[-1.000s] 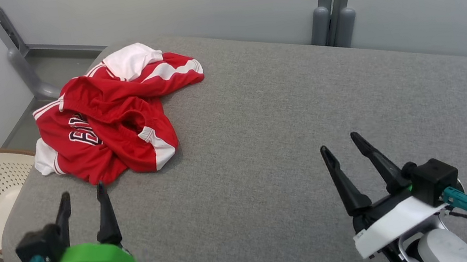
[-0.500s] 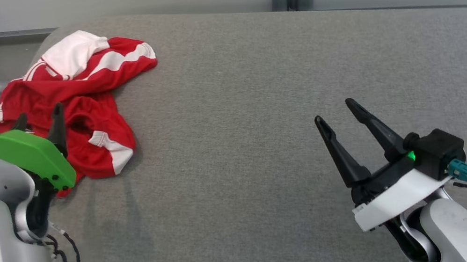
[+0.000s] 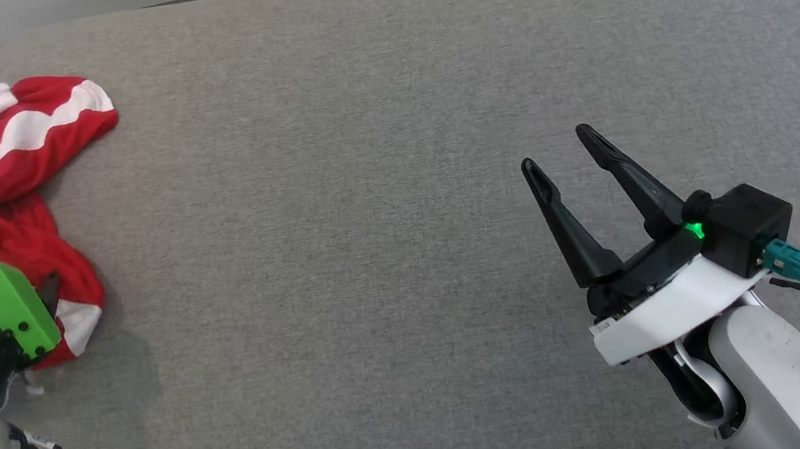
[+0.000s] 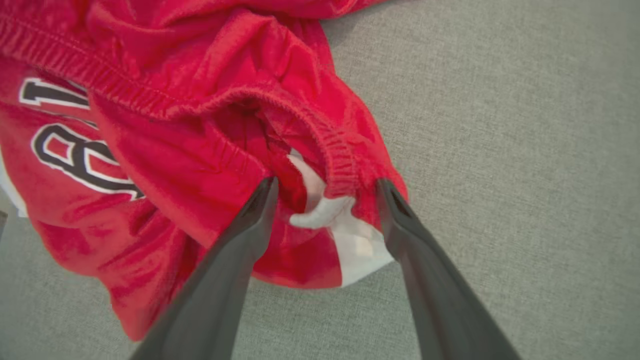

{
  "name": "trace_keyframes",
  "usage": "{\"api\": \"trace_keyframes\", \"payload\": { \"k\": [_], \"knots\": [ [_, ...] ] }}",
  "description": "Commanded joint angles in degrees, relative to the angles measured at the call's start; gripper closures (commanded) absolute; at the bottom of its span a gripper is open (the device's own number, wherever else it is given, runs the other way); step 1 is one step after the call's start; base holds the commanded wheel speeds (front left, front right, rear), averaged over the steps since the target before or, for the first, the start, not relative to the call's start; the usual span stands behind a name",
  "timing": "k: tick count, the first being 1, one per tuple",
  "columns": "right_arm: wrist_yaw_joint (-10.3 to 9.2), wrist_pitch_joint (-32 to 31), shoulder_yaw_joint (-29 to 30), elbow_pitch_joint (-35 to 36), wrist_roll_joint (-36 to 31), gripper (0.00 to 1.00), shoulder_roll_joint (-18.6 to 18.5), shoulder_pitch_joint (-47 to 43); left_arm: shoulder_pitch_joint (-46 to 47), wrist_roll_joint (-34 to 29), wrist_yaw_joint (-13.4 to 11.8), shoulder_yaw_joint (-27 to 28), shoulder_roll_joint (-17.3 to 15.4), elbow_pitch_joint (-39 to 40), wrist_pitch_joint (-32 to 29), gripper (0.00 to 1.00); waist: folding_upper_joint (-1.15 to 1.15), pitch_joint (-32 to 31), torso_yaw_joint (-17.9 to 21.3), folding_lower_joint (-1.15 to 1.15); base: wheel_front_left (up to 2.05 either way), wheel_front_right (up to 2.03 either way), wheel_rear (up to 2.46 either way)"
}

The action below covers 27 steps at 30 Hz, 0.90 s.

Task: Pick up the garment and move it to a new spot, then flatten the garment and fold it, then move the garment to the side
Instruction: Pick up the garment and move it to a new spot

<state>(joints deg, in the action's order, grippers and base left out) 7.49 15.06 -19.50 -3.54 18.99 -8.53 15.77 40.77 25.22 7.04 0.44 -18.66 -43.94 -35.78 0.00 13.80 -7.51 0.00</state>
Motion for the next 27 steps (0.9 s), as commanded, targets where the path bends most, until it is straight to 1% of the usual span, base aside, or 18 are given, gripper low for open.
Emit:
{"api": "trace_keyframes", "payload": {
  "k": [1,2,3,4,10,14,16,22,27],
  "knots": [
    [0.00,0.17,0.16,0.38,0.27,0.00,0.07,0.75,0.96,1.15,0.18,0.31,-0.26,-1.35,-0.28,0.00,0.00,2.12,3.31,0.00,0.00,0.00,0.00],
    [0.00,0.17,0.30,0.40,0.29,0.00,0.09,0.65,1.09,1.31,0.23,0.14,-0.54,-2.14,-0.36,0.00,0.00,2.12,3.44,0.00,0.00,0.00,0.00],
    [0.00,0.17,0.40,0.43,0.32,0.00,0.05,0.52,1.23,1.55,0.29,0.01,-1.00,-2.87,-0.22,0.14,0.00,2.11,3.55,0.00,0.00,0.00,0.00],
    [0.00,0.17,0.43,0.42,0.35,0.00,0.06,0.37,1.49,1.69,0.34,-0.06,-1.49,-3.47,0.49,0.99,0.00,2.07,3.65,0.00,0.00,0.00,0.00],
    [0.00,0.17,0.56,-0.17,0.21,0.00,0.35,-0.67,2.30,2.08,0.45,-1.70,-2.35,-5.66,2.55,1.00,0.00,0.85,3.23,0.00,0.00,0.00,0.00],
    [0.00,0.17,0.19,-0.70,0.50,0.00,0.70,-1.15,2.71,2.81,0.47,-4.50,-3.44,-4.17,4.35,1.00,0.00,-0.93,3.07,0.00,0.00,0.00,0.00],
    [0.00,0.18,0.18,-0.79,0.61,0.00,0.86,-1.43,2.48,3.54,0.47,-6.19,-4.49,-2.35,5.34,1.00,0.00,-2.16,3.38,0.00,0.00,0.00,0.00],
    [0.00,0.17,0.89,-0.94,1.04,0.00,1.60,-3.40,1.25,6.41,0.48,-12.56,-8.16,7.61,7.44,1.00,0.00,-6.65,4.95,0.00,0.00,0.00,0.00],
    [0.00,0.17,0.98,-1.10,1.59,0.00,2.11,-5.14,1.32,9.52,0.49,-17.07,-9.18,17.58,6.18,1.00,0.00,-10.75,7.68,0.00,0.00,0.00,0.00]
  ]
}}
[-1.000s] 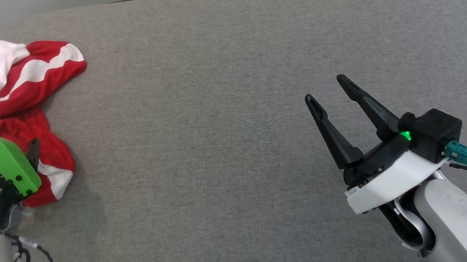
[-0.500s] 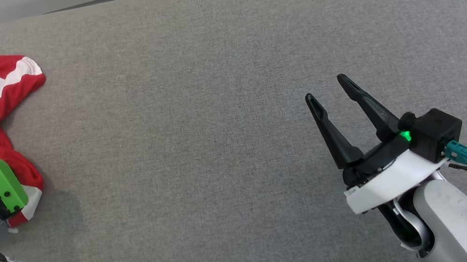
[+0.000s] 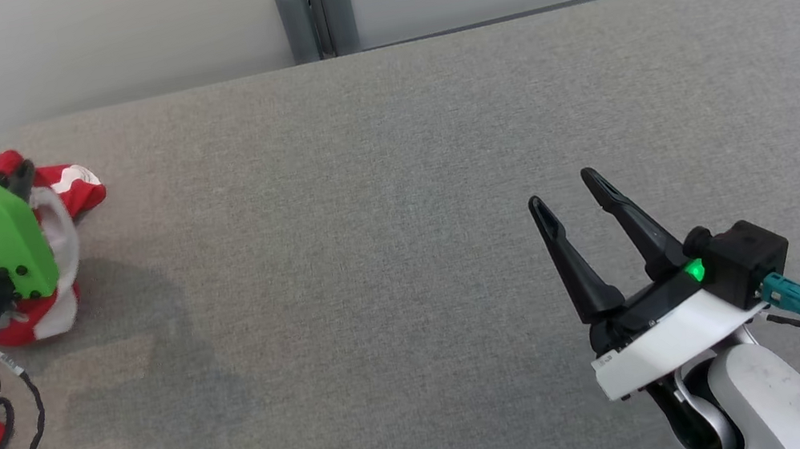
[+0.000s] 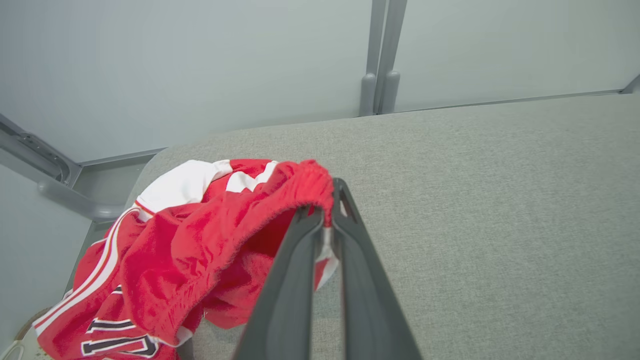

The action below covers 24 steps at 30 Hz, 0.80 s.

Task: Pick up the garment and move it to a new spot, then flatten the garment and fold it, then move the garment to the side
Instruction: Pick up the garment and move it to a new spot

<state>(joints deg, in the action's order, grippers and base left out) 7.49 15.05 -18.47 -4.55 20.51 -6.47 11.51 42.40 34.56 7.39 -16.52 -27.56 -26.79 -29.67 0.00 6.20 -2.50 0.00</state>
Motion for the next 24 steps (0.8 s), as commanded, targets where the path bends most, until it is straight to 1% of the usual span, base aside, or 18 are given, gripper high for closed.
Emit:
{"api": "trace_keyframes", "payload": {
  "k": [1,4,6,8,11,15,18,21,24],
  "knots": [
    [0.00,0.18,0.08,-0.04,0.20,0.00,0.12,-1.14,-0.26,0.63,0.14,-0.73,-0.10,2.06,-0.29,1.00,0.00,-3.75,3.26,0.00,0.00,0.00,0.00],
    [0.00,0.19,0.34,0.12,0.38,0.00,0.34,-1.76,-0.32,2.12,0.13,-2.21,1.00,7.37,-0.96,1.00,0.00,-5.21,5.80,0.00,0.00,0.00,0.00],
    [0.00,0.18,0.91,0.30,0.37,0.00,0.39,-1.71,-0.43,3.21,0.12,-2.69,2.36,10.53,-0.98,1.00,0.00,-5.69,7.56,0.00,0.00,0.00,0.00],
    [0.00,0.18,1.58,0.65,0.28,0.00,0.43,-1.45,-0.31,3.65,0.03,-3.11,3.76,13.55,-1.06,1.00,0.00,-5.78,9.29,0.00,0.00,0.00,0.00],
    [0.00,0.19,2.62,1.02,-0.07,0.00,0.22,-1.75,0.16,5.66,-0.30,-3.39,6.82,17.92,-0.29,1.00,0.00,-5.77,11.47,0.00,0.00,0.00,0.00],
    [-0.01,0.18,4.46,1.29,-0.25,0.00,-0.31,-2.52,0.09,7.44,-2.05,-2.59,10.20,22.22,1.32,1.00,0.00,-5.47,12.95,0.00,0.00,0.00,0.00],
    [0.00,0.18,5.58,1.57,-0.44,0.00,-0.45,-3.26,-2.94,8.57,-3.12,-2.48,11.27,23.66,1.65,1.00,0.00,-5.37,13.34,0.00,0.00,0.00,0.00],
    [0.00,0.18,5.82,1.68,-0.54,0.00,-0.68,-3.74,-7.95,9.86,-3.69,-2.30,10.71,24.18,2.13,1.00,0.00,-5.19,13.44,0.00,0.00,0.00,0.00],
    [0.00,0.18,5.37,1.48,-0.55,0.00,-0.84,-4.12,-14.87,10.94,-3.96,-1.67,10.13,23.24,3.57,1.00,0.00,-4.87,13.27,0.00,0.00,0.00,0.00]
  ]
}}
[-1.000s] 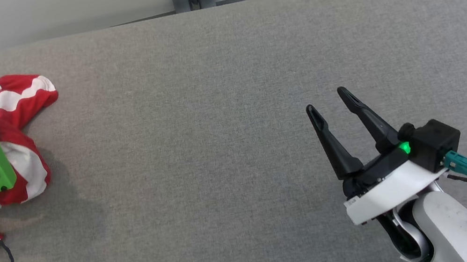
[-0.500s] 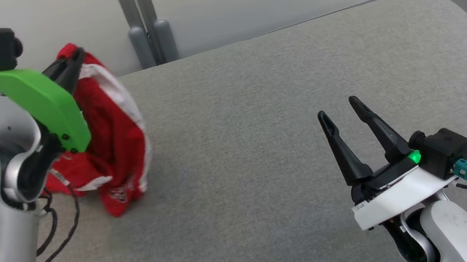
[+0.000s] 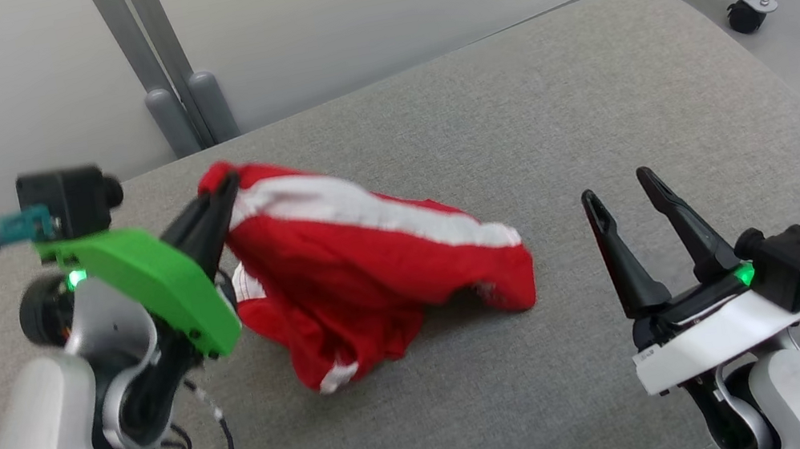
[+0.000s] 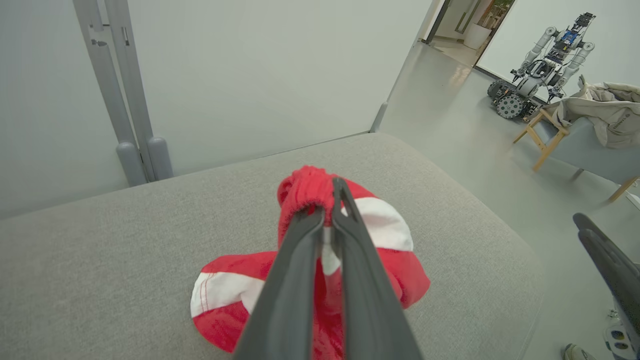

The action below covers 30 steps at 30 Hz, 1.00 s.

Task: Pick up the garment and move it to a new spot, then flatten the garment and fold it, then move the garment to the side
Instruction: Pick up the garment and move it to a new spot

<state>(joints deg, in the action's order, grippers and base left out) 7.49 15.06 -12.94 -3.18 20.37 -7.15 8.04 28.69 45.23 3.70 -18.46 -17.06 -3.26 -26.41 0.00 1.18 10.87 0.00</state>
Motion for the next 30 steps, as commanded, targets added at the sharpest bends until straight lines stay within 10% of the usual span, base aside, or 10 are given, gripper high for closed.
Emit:
{"api": "trace_keyframes", "payload": {
  "k": [1,11,12,13,23,30],
  "knots": [
    [0.00,0.17,-0.29,0.09,-0.42,0.00,-0.20,-0.57,-4.08,0.70,-0.27,0.66,-0.67,-1.05,1.12,1.00,0.00,0.37,-0.12,0.00,0.00,0.00,0.00],
    [0.00,0.17,-0.93,-0.82,-0.25,0.00,-1.58,-0.84,-17.65,2.85,2.25,2.59,-0.56,-14.50,12.27,0.91,0.00,0.57,-2.68,0.00,0.00,0.00,0.00],
    [0.00,0.18,-0.97,-0.92,-0.23,0.00,-1.81,-0.91,-17.83,3.11,2.57,2.42,-0.30,-16.27,13.37,0.62,0.00,0.43,-3.12,0.00,0.00,0.00,0.00],
    [0.00,0.17,-1.05,-0.98,-0.21,0.00,-1.92,-0.98,-17.78,2.82,2.91,2.12,-0.28,-17.38,14.35,0.00,0.00,0.33,-3.37,0.00,0.00,0.00,0.00],
    [0.00,0.17,-1.24,-0.94,-0.13,0.00,-2.84,-1.57,-16.46,-1.91,3.68,-0.57,-1.69,-22.28,26.57,0.00,0.00,-0.50,-5.11,0.00,0.00,0.00,0.00],
    [0.00,0.17,0.55,0.08,-0.72,0.00,-3.39,-2.21,-19.89,-7.36,-2.80,0.79,-3.17,-15.69,34.58,0.00,0.00,-1.51,-5.53,0.00,0.00,0.00,0.00]
  ]
}}
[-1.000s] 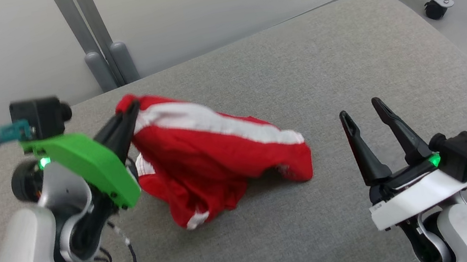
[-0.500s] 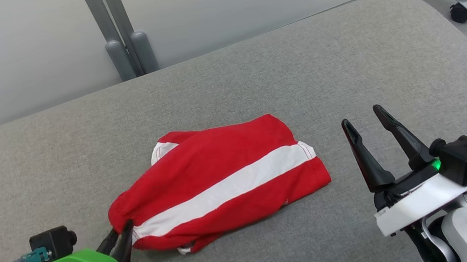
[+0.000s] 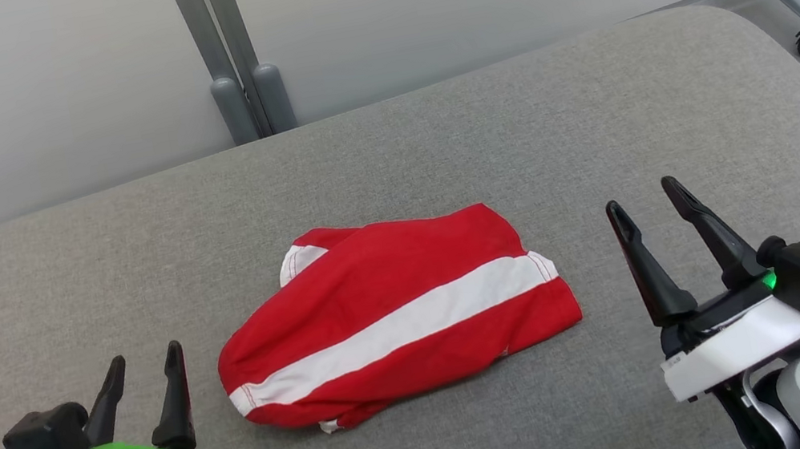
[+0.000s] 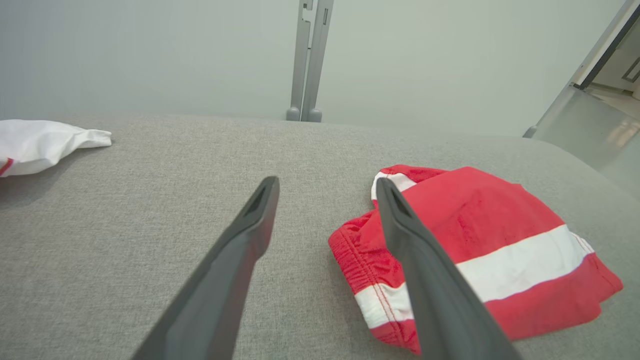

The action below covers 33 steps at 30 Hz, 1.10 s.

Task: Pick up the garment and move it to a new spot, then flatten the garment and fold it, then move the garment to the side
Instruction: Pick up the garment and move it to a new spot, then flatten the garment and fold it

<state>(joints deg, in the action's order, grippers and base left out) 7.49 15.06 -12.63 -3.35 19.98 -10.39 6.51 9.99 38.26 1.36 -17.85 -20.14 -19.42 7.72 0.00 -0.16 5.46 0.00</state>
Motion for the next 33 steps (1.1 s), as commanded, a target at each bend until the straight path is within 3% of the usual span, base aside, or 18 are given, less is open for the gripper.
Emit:
{"api": "trace_keyframes", "payload": {
  "k": [1,5,10,19,33],
  "knots": [
    [0.00,0.17,0.48,0.39,-0.51,0.00,-0.06,-0.82,-1.69,-1.00,-1.24,0.42,-0.16,1.39,1.22,0.00,0.00,-0.28,-0.17,0.00,0.00,0.00,0.00],
    [0.00,0.17,2.21,0.47,-1.29,0.00,0.56,-2.02,-4.33,-4.09,-5.35,0.97,-0.65,5.90,4.46,0.00,0.00,-0.78,-0.45,0.00,0.00,0.00,0.00],
    [0.00,0.17,4.64,0.42,-2.84,0.00,1.20,-3.62,-7.52,-5.53,-7.33,2.42,0.69,9.78,6.79,0.00,0.00,-1.25,-1.07,0.00,0.00,0.00,0.00],
    [0.00,0.17,7.42,-0.31,-4.09,0.00,0.77,-4.33,-10.09,-8.64,-8.03,2.46,1.85,11.20,7.49,0.00,0.00,-1.54,-1.69,0.00,0.00,0.00,0.00],
    [0.00,0.17,6.16,-2.60,-3.73,0.00,1.15,-3.07,-9.43,-7.71,-6.87,2.73,2.43,10.30,6.78,0.00,0.00,-0.86,-2.02,0.00,0.00,0.00,0.00]
  ]
}}
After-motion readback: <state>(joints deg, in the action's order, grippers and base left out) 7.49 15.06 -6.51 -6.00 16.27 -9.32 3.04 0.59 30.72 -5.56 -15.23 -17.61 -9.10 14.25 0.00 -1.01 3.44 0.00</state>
